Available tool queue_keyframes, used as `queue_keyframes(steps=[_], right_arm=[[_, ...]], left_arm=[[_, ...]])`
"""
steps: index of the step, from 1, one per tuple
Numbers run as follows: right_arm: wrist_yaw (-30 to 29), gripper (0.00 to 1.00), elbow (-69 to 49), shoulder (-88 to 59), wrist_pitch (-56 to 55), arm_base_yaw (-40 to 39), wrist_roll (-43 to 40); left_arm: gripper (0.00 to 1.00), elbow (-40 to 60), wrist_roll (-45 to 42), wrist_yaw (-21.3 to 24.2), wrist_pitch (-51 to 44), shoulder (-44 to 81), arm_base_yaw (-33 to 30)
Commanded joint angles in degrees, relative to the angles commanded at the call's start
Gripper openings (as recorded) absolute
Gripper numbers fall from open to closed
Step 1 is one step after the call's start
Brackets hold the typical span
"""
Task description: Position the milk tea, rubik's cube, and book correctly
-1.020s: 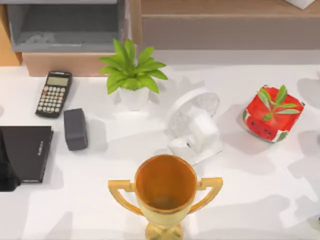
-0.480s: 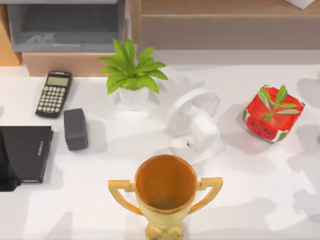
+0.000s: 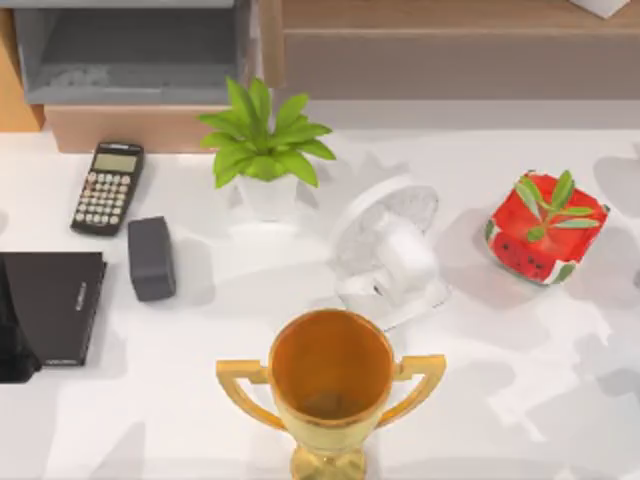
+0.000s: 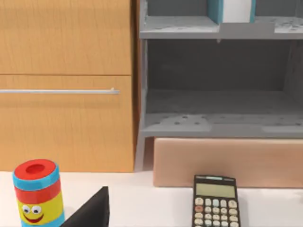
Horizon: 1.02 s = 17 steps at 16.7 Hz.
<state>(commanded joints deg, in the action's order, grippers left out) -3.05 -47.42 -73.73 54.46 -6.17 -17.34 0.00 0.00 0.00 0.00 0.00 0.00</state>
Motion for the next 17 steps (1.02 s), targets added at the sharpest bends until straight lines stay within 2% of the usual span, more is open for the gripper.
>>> queue_keyframes(steps=[4, 12, 17], right_arm=[[-5.3, 0.00, -9.3, -4.3, -13.5, -2.9, 4.0], [-15.8, 0.00, -29.0, -13.5, -49.6, -12.1, 14.2], [-19.5, 0.00, -36.1, -16.2, -60.2, -15.0, 18.1]], left_arm=[[1.00, 0.0, 0.0, 0.0, 0.0, 0.0, 0.0], [1.00, 0.0, 0.0, 0.0, 0.0, 0.0, 0.0], [1.00, 0.0, 0.0, 0.0, 0.0, 0.0, 0.0]])
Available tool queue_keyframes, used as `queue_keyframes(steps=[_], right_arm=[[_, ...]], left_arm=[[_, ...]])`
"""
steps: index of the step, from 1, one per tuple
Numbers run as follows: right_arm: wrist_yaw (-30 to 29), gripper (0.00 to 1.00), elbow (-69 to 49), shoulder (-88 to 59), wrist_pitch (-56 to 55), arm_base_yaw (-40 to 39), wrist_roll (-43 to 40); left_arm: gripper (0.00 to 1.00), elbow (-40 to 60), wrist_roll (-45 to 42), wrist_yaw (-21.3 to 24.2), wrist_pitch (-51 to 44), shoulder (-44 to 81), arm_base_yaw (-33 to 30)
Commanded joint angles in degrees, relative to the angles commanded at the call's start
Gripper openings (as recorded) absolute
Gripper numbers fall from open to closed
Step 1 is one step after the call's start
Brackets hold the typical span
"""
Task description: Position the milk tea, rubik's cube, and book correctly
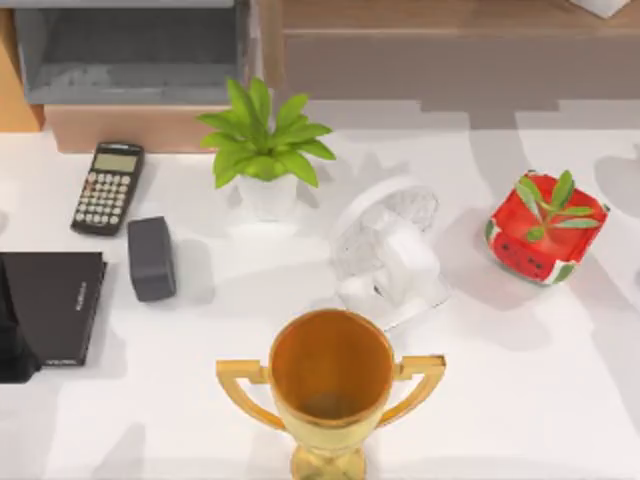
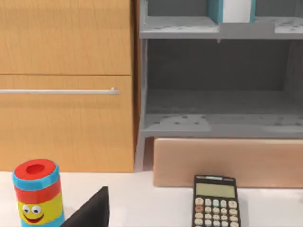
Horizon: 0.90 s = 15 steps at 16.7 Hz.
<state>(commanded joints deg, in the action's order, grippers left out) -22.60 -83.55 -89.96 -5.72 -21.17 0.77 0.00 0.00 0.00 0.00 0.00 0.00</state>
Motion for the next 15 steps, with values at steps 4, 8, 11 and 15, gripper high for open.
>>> queue_keyframes(steps=[4, 8, 11, 15], right_arm=[[-0.1, 0.00, -0.2, -0.1, -0.3, -0.1, 0.1], [0.9, 0.00, -2.2, 0.8, -1.2, 1.0, -0.1], [3.0, 0.00, -8.1, -2.1, -2.4, 3.6, -0.6], [5.2, 0.00, -17.8, -12.2, -0.3, 6.3, -1.0]], left_arm=[[1.00, 0.0, 0.0, 0.0, 0.0, 0.0, 0.0], [1.00, 0.0, 0.0, 0.0, 0.0, 0.0, 0.0], [1.00, 0.0, 0.0, 0.0, 0.0, 0.0, 0.0], [1.00, 0.0, 0.0, 0.0, 0.0, 0.0, 0.0]])
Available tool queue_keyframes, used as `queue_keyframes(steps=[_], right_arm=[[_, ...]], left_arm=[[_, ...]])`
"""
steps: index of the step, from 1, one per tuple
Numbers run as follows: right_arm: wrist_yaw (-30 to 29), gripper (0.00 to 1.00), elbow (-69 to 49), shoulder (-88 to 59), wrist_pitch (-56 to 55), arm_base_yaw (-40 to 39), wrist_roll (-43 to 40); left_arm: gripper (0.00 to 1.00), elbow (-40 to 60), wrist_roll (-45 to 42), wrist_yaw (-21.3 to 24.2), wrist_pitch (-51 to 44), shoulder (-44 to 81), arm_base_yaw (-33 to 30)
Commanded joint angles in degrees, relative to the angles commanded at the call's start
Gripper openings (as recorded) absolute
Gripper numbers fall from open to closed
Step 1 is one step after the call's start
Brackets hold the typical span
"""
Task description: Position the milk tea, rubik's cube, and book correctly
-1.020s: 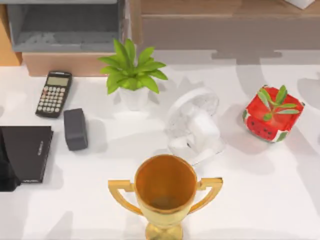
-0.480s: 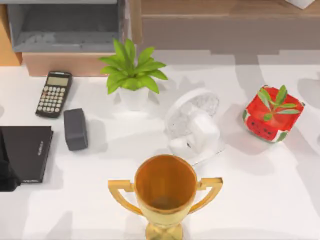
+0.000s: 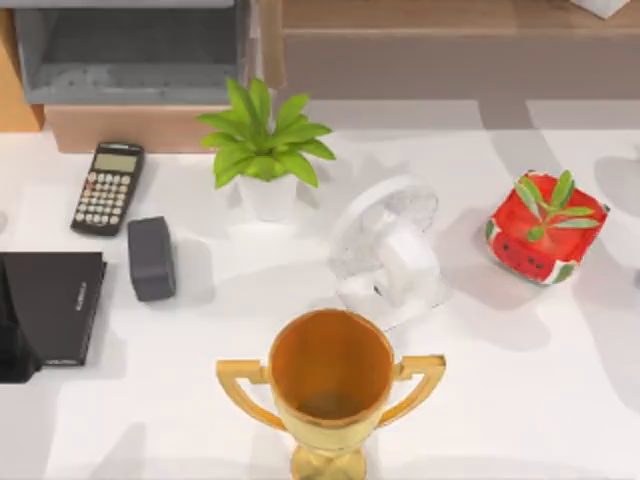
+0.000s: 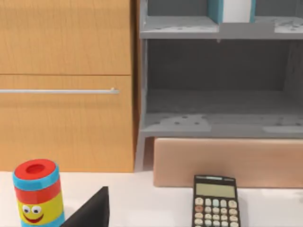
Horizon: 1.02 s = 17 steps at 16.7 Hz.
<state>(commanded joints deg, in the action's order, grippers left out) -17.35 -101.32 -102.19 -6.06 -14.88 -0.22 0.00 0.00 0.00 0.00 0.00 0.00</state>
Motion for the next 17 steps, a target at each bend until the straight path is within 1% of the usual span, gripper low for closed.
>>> queue_keyframes(steps=[4, 10, 17], right_arm=[[-0.2, 0.00, -7.4, -8.0, 3.2, -0.9, 0.7], [-0.6, 0.00, -8.4, -9.5, 4.2, -1.3, 1.0], [-0.6, 0.53, -8.4, -9.5, 4.2, -1.3, 1.0]], left_arm=[[1.00, 0.0, 0.0, 0.0, 0.0, 0.0, 0.0], [1.00, 0.0, 0.0, 0.0, 0.0, 0.0, 0.0], [1.00, 0.0, 0.0, 0.0, 0.0, 0.0, 0.0]])
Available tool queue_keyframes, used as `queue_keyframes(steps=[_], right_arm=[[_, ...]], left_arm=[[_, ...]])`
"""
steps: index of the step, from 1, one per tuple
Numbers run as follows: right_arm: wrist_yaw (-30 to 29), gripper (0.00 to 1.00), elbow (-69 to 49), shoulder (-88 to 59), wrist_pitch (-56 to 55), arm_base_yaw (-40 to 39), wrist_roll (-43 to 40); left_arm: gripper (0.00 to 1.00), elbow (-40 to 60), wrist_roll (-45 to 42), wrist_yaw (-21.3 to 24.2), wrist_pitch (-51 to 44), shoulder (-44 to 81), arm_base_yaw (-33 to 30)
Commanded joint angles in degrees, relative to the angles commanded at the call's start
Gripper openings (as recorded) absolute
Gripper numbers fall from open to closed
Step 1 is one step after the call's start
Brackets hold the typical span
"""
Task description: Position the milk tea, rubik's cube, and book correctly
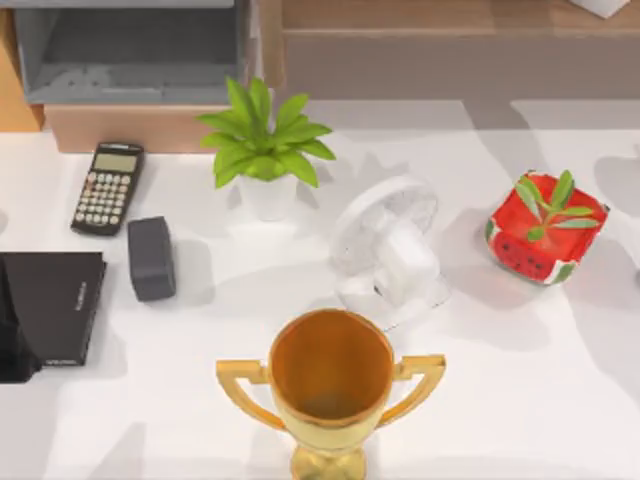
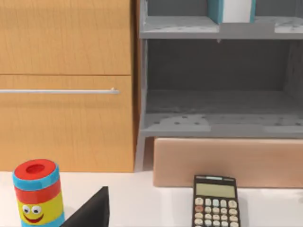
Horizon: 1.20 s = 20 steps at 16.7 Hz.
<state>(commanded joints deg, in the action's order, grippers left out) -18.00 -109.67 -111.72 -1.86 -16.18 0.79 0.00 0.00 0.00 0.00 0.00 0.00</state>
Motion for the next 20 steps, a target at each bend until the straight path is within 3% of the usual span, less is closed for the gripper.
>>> queue_keyframes(steps=[6, 20], right_arm=[[0.0, 0.98, 0.0, 0.0, 0.0, 0.0, 0.0], [0.6, 1.00, 3.2, 3.6, -2.0, 1.1, -0.5]], left_arm=[[1.00, 0.0, 0.0, 0.0, 0.0, 0.0, 0.0], [1.00, 0.0, 0.0, 0.0, 0.0, 0.0, 0.0]])
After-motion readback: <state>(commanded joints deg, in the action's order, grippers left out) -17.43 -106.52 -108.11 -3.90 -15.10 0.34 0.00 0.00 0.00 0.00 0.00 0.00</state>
